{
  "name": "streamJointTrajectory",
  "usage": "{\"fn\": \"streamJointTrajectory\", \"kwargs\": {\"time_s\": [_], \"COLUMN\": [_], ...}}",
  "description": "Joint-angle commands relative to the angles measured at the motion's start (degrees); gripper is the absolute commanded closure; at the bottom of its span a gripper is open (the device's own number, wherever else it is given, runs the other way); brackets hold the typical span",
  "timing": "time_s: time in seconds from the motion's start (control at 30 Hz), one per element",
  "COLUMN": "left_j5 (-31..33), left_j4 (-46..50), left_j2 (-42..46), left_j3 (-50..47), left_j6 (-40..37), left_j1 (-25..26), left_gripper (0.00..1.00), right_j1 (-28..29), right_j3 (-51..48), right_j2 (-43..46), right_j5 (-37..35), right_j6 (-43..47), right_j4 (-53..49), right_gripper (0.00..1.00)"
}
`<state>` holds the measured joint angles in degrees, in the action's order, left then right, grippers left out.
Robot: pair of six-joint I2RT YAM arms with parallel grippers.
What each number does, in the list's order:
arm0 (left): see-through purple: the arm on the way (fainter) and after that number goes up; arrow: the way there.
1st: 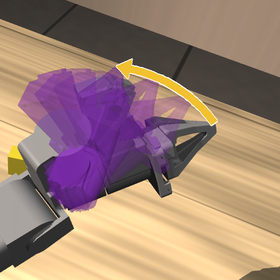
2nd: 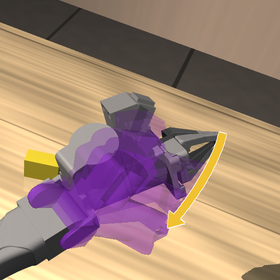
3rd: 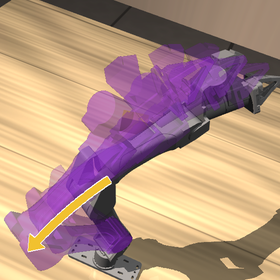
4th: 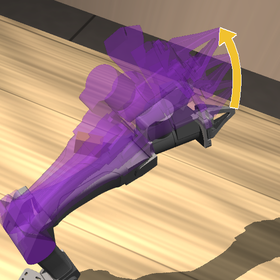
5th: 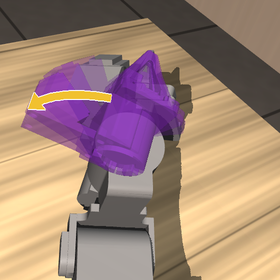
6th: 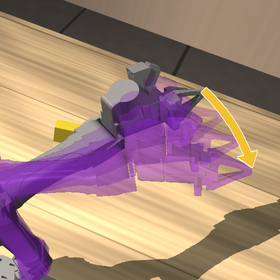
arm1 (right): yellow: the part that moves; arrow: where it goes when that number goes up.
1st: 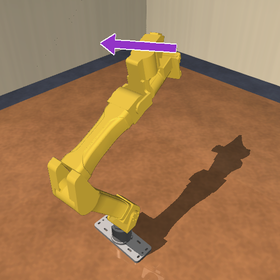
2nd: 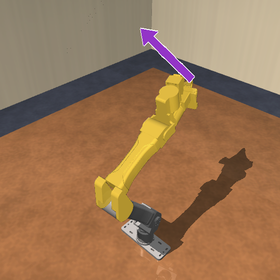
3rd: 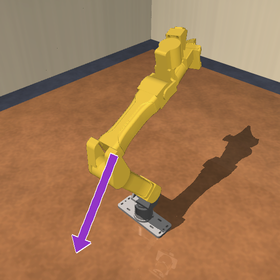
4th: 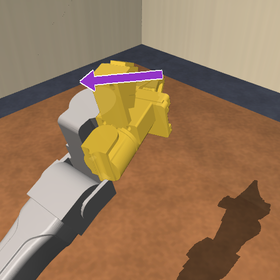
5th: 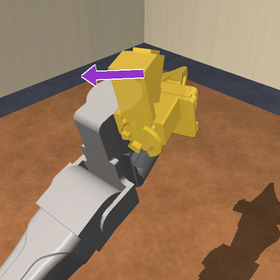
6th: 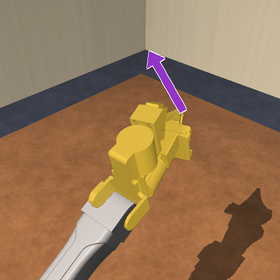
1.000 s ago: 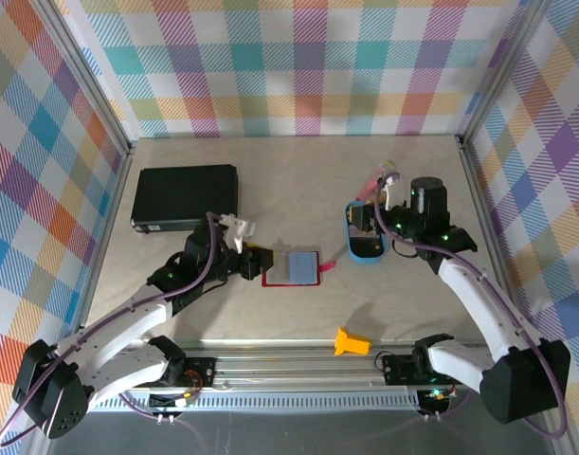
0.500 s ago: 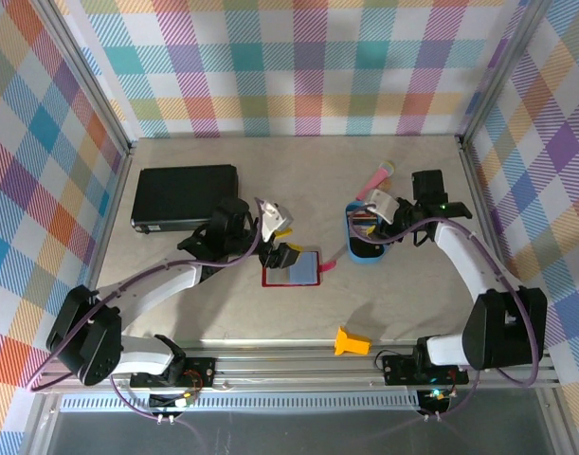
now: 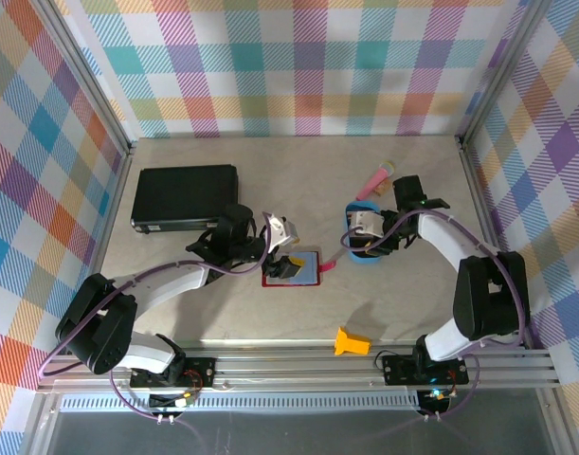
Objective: Put the credit cards into the card holder
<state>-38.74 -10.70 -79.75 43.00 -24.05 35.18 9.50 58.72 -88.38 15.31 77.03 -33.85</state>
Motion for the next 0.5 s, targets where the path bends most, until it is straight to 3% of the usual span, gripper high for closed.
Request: {"fn": "streamJointTrajectory", "kwargs": {"time_s": [0.0,0.47], "left_j5": [-0.42,1.08], "left_j4": [0.30,-0.98], "left_j2": [2.09,0.69], "left_j3": [-1.04,-1.43], "left_j6": [-2.84,-3.02], "left_j1": [0.98,1.38], "left_gripper": [0.30,0.31], "right_j1": [0.43,1.90], "right_j3": [-0.67,4.61], "right_j2": [-1.44,-11.23], "right_j5": [-1.43,-7.76], "right_j6": [4.26,6.78], "right_j4": [0.88,1.73], "right_gripper": [0.44,0.37]}}
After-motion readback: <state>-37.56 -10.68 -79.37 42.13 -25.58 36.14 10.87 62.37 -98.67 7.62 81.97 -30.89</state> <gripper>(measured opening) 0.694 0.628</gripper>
